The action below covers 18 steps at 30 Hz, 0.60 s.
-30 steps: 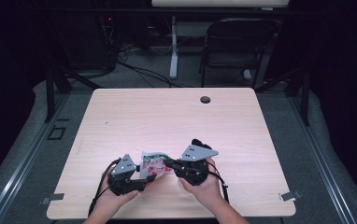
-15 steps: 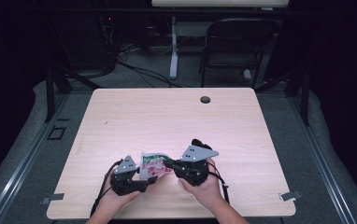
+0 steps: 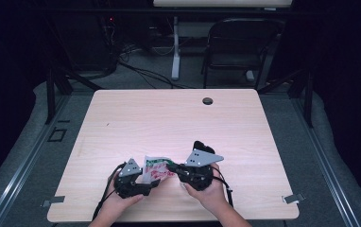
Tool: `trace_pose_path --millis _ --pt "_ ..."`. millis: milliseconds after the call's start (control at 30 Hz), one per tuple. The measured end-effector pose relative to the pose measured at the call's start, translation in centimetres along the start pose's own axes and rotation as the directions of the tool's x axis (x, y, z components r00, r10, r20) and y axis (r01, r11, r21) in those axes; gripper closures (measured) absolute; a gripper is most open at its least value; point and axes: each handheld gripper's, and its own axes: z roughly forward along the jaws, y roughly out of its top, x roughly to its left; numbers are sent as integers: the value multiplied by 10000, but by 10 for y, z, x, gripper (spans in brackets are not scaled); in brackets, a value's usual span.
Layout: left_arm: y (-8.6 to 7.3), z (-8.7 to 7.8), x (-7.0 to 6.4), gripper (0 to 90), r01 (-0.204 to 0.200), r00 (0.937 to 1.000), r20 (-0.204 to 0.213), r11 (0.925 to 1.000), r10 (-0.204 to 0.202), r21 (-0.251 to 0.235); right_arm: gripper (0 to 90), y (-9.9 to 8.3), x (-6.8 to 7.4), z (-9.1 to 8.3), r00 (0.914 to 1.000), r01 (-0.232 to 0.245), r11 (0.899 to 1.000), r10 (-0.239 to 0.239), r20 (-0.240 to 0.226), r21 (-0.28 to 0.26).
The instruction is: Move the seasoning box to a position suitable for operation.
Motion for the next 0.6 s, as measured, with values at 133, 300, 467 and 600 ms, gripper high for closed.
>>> trace_pose_path --millis 133,300,467,600 --pt "-2 4 1 287 39 10000 -43 9999 -39 101 900 0 0 0 10000 2 10000 -2 -2 -25" --pt "-6 13 -1 278 -248 9993 -280 9977 266 635 900 0 0 0 10000 3 10000 -3 1 -56" --pt "-8 16 1 282 -260 9991 -310 9972 282 702 900 -1 0 0 10000 14 10000 -14 -23 -62" --pt "-10 19 0 285 -210 9994 -242 9960 232 866 900 0 1 1 10000 4 10000 -4 -14 -84"
